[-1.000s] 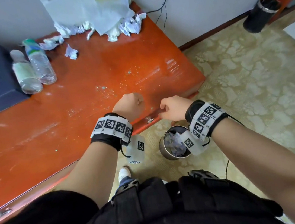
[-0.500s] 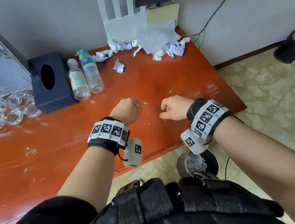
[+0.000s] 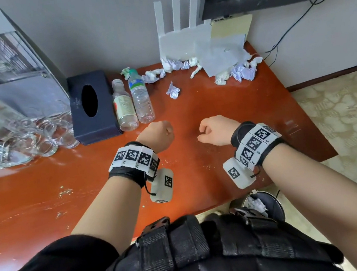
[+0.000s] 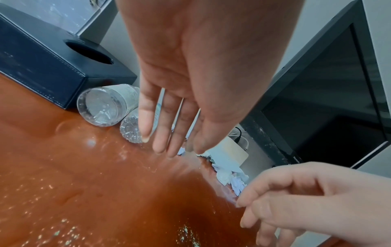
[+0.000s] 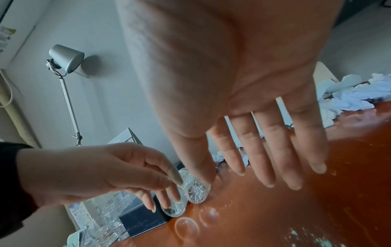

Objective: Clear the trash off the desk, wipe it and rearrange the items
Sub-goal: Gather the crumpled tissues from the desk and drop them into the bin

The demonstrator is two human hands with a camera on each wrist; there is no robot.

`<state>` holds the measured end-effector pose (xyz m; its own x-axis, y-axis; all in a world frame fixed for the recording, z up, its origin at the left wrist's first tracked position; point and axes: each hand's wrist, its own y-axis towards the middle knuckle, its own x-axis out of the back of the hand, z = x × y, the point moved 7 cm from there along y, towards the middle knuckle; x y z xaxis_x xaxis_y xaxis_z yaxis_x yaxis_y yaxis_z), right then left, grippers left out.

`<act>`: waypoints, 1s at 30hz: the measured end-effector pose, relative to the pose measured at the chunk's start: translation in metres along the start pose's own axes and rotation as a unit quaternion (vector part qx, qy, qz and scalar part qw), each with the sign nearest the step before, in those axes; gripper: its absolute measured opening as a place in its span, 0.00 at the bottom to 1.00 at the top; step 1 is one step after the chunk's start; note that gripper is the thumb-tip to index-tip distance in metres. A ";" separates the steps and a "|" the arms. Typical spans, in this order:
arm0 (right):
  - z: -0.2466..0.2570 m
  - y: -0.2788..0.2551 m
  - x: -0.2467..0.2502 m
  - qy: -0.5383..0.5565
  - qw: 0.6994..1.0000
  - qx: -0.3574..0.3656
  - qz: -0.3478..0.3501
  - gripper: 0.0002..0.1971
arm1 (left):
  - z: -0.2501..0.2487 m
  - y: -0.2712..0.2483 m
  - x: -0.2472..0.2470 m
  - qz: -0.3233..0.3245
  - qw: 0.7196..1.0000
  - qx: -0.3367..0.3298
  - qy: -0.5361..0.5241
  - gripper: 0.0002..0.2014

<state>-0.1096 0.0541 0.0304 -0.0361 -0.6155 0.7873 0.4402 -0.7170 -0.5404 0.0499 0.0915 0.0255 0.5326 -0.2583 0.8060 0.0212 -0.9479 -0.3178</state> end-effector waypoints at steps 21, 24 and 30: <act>-0.045 0.131 0.097 -0.012 0.995 0.094 0.006 0.25 | -0.004 0.121 0.038 -0.127 0.977 0.161 -0.052 0.22; -0.032 0.157 0.105 -0.005 0.993 0.115 -0.006 0.30 | 0.011 0.135 0.054 -0.148 0.970 0.185 -0.060 0.25; -0.009 0.207 0.122 -0.028 0.987 0.146 -0.059 0.38 | 0.047 0.175 0.089 -0.222 0.949 0.220 -0.040 0.28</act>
<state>-0.0307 -0.1723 0.0122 -0.0558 -0.5090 0.8590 0.6766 -0.6519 -0.3424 0.1403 -0.0883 0.0183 0.4503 0.1796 0.8746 0.6002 -0.7861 -0.1476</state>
